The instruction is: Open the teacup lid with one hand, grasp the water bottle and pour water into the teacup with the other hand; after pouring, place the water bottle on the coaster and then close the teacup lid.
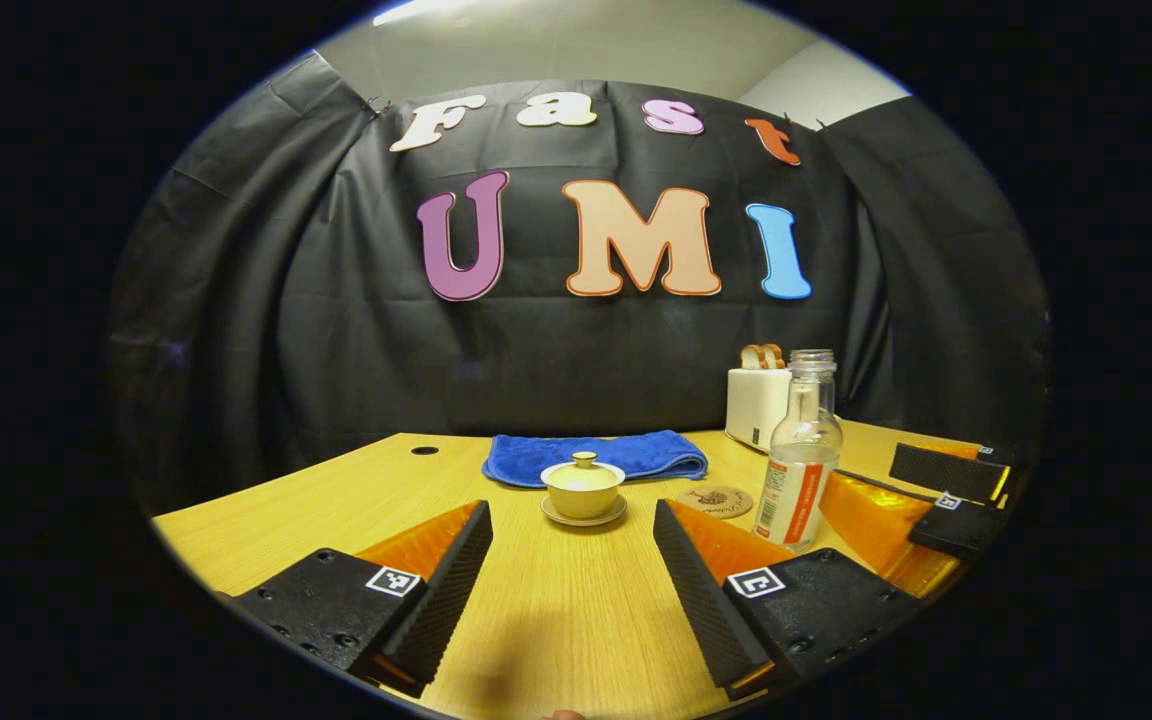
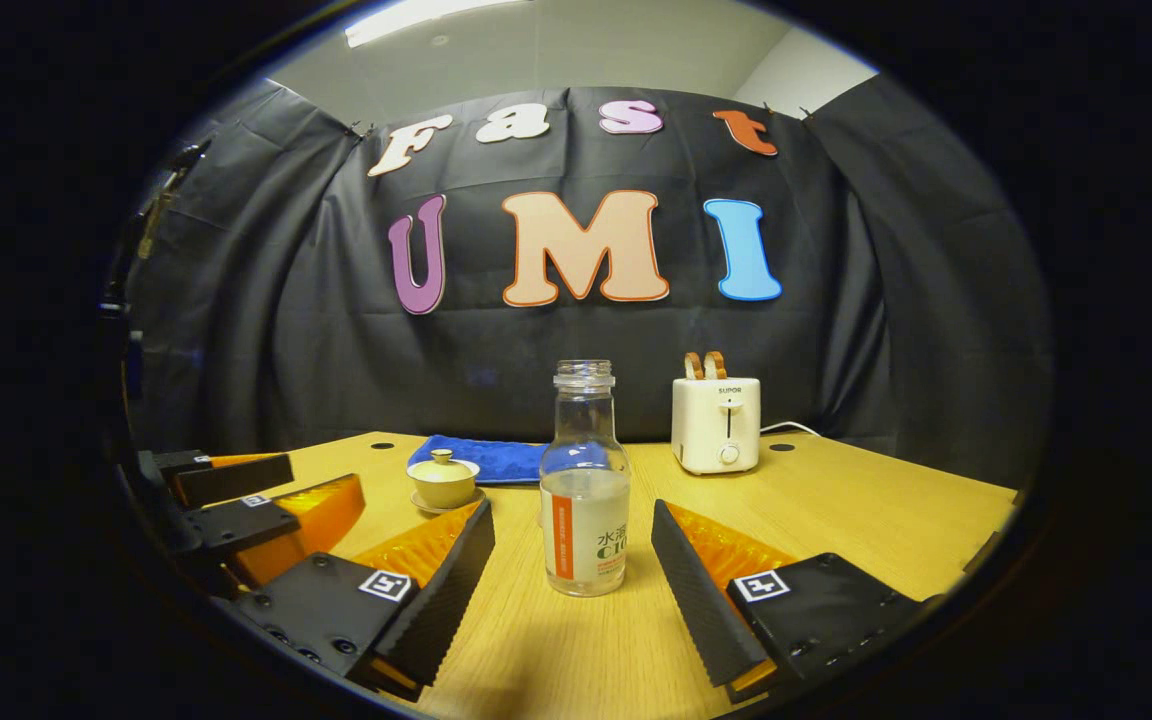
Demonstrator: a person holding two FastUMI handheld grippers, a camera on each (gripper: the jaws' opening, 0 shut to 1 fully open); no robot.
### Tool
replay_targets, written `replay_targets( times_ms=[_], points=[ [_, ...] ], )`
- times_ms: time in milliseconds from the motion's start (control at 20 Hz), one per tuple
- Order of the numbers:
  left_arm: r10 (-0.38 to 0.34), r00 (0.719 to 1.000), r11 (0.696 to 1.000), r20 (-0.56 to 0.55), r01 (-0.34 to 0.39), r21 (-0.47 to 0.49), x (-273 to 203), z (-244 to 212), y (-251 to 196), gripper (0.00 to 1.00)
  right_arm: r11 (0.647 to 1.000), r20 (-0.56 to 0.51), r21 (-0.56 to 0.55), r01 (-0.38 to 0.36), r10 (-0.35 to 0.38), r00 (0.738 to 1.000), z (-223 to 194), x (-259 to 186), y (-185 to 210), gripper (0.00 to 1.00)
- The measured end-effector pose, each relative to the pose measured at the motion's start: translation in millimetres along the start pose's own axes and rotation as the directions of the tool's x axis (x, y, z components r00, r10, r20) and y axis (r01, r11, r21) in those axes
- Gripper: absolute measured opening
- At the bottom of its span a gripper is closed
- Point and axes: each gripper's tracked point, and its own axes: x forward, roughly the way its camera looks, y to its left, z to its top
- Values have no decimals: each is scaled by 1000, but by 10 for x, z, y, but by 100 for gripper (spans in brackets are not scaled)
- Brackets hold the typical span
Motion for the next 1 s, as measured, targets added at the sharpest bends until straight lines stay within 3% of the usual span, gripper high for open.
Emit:
replay_targets(
  times_ms=[250,550,1000],
  points=[
    [-13,1000,1000,-5,13,-3,501,-36,32,95,999,4,-2,40,-40,999,10,25,-184,99],
    [31,999,999,-13,-31,7,1011,-57,73,95,996,4,-4,94,-94,996,20,70,-513,99],
    [33,984,999,-172,-31,14,1523,-319,13,94,988,5,-7,152,-152,988,29,119,-795,98]
  ],
)
